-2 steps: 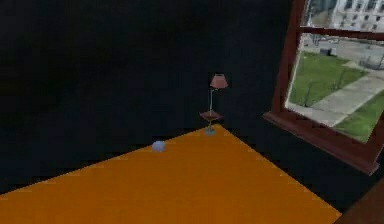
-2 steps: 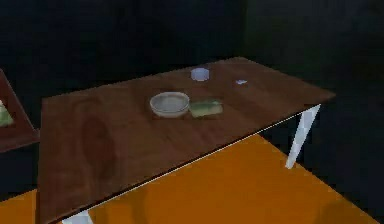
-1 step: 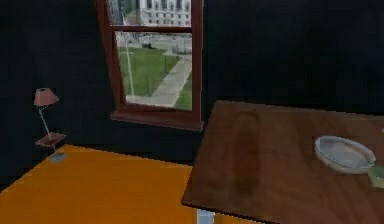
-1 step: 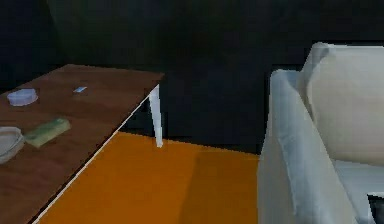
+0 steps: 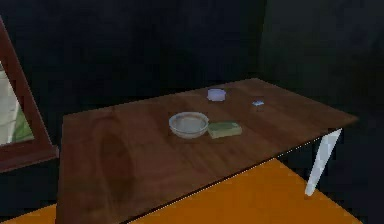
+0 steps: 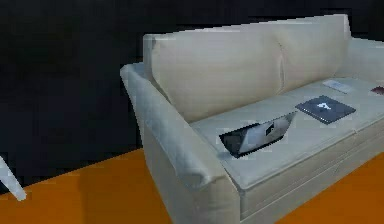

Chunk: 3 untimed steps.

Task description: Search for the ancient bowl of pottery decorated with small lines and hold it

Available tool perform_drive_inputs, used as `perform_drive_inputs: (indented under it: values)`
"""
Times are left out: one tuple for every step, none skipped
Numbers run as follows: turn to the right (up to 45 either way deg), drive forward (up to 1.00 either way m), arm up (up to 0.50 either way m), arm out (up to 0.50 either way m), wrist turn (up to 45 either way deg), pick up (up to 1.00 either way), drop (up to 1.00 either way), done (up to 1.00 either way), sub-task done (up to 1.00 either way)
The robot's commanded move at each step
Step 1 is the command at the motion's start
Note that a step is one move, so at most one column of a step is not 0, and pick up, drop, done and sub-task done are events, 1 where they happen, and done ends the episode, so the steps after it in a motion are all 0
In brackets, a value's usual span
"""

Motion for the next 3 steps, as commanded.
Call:
perform_drive_inputs:
  values:
    - [0.0,0.35,0.00,0.00,0.0,0.00,0.00,0.00,0.00]
    - [-45.0,0.00,0.00,0.00,0.0,0.00,0.00,0.00,0.00]
    - [-42.0,0.00,0.00,0.00,0.0,0.00,0.00,0.00,0.00]
